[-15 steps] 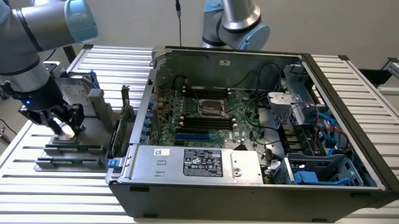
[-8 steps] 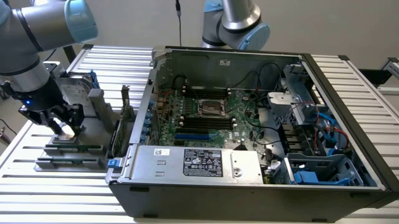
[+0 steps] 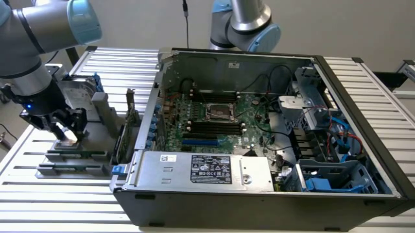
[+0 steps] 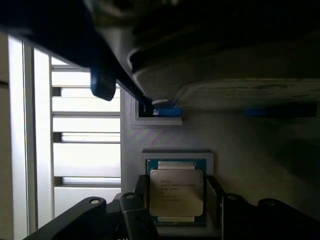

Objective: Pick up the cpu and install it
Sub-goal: 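Pick up the cpu and move it towards the insertion slot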

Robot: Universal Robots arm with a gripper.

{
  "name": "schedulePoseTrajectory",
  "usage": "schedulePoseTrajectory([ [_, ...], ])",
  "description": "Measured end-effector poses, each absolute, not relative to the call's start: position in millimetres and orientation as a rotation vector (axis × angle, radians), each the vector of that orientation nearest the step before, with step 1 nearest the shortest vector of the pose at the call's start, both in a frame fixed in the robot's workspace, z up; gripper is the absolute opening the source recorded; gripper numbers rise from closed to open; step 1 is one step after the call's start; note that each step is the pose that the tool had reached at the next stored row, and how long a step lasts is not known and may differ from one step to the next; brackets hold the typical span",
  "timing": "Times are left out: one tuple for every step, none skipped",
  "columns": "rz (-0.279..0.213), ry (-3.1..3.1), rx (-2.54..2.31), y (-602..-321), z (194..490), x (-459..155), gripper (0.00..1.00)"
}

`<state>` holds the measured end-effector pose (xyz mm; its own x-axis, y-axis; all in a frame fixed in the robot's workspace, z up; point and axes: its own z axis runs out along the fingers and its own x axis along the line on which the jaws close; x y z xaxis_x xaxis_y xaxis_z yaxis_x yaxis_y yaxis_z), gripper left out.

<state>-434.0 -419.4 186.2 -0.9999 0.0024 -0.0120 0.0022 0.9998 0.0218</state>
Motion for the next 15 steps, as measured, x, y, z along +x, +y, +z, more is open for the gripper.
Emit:
schedulePoseTrajectory([
  [0.034, 3.13, 0.004, -419.4, 186.5, -434.0, 0.55],
  [0.034, 3.13, 0.004, -419.4, 186.8, -434.1, 0.55],
  [0.034, 3.13, 0.004, -419.4, 187.1, -434.0, 0.55],
  [0.034, 3.13, 0.004, -419.4, 187.6, -434.1, 0.55],
  [0.034, 3.13, 0.004, -419.4, 188.1, -434.1, 0.55],
  [0.034, 3.13, 0.004, -419.4, 188.7, -434.1, 0.55],
  [0.034, 3.13, 0.004, -419.4, 189.4, -434.1, 0.55],
  [0.034, 3.13, 0.004, -419.4, 190.4, -434.1, 0.55],
  [0.034, 3.13, 0.004, -419.4, 191.4, -434.1, 0.55],
  [0.034, 3.13, 0.004, -419.4, 192.5, -434.1, 0.55],
  [0.034, 3.13, 0.004, -419.4, 193.6, -434.1, 0.55],
  [0.034, 3.13, 0.004, -419.4, 195.0, -434.1, 0.55],
  [0.034, 3.13, 0.004, -419.4, 196.5, -434.1, 0.55],
  [0.034, 3.13, 0.004, -419.4, 198.4, -434.1, 0.55],
  [0.034, 3.13, 0.004, -419.4, 200.7, -434.1, 0.55],
])
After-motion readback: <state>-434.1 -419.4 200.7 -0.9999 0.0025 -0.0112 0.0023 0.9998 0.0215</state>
